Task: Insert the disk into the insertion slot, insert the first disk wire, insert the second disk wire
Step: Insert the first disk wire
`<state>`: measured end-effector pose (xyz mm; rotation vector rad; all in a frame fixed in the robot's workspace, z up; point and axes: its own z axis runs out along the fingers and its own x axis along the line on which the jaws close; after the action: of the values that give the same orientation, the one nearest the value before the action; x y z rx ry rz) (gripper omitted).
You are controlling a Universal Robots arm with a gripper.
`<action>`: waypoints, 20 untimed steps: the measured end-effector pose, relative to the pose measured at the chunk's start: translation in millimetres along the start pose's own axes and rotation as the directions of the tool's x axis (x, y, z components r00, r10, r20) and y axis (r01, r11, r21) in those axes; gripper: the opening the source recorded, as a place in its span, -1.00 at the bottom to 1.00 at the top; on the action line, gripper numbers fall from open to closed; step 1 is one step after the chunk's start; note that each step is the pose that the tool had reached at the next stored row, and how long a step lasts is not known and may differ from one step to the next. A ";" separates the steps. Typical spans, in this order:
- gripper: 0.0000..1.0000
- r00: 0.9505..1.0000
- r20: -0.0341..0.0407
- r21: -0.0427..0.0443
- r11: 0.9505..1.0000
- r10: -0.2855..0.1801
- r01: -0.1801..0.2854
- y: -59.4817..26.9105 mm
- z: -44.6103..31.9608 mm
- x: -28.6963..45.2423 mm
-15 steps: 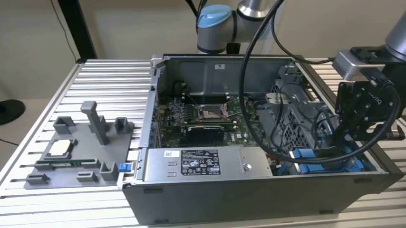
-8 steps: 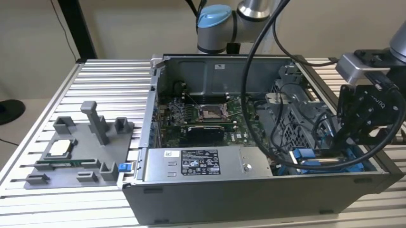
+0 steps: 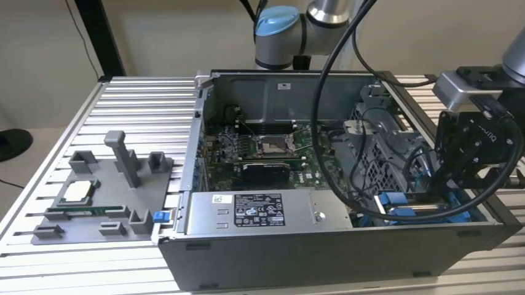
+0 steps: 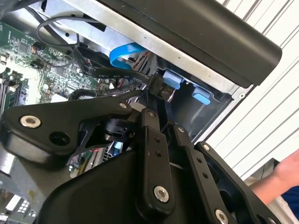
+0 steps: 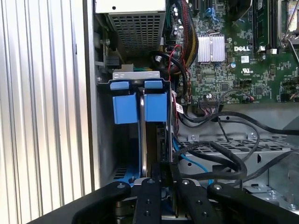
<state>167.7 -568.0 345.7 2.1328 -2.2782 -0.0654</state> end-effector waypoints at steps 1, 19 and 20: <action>-1.00 1.000 0.000 0.000 1.000 0.000 0.000 0.0 0.4 0.0; -1.00 1.000 0.002 0.000 1.000 0.000 0.000 -0.2 9.0 0.0; -1.00 1.000 0.004 0.000 1.000 0.000 0.000 -0.2 9.0 0.0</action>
<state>167.5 -567.9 336.8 2.1349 -2.2802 -0.0701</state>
